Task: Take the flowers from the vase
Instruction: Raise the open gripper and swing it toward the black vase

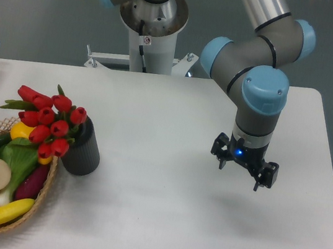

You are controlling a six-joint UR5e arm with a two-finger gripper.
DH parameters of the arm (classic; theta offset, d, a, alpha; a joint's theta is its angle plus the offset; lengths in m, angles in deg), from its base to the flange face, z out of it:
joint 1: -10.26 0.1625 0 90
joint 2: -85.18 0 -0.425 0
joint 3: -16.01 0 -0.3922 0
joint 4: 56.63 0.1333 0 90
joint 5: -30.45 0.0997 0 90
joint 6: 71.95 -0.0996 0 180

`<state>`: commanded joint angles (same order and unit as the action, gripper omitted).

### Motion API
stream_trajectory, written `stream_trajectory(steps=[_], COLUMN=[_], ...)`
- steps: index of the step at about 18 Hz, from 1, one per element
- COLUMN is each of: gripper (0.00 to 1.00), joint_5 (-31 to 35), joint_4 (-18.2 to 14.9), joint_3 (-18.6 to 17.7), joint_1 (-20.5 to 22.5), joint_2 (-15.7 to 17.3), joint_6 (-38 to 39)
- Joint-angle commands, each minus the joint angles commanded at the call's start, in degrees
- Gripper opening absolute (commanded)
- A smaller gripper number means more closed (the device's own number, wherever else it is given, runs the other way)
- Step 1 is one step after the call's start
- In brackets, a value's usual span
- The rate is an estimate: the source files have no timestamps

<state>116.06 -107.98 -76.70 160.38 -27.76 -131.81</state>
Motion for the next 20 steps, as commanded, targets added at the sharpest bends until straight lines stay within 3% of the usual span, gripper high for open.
stream_trajectory(steps=[3,4,8,17,20], gripper=[1.0,1.0,1.0,1.0,1.0], joint_5=[-5.7,-6.7,-15.5,-17.3,-21.3], joint_4=[12.4,15.0,16.2,16.5,16.5], joint_3=[-7.7,-9.3,-9.8,-9.3,-10.6], joint_1=[0.4,0.4,0.8,-2.4,-3.1], joint_2=[1.8,2.5,4.0,6.0,8.6], joint_6=[1.6,2.2,2.9,4.2,4.7])
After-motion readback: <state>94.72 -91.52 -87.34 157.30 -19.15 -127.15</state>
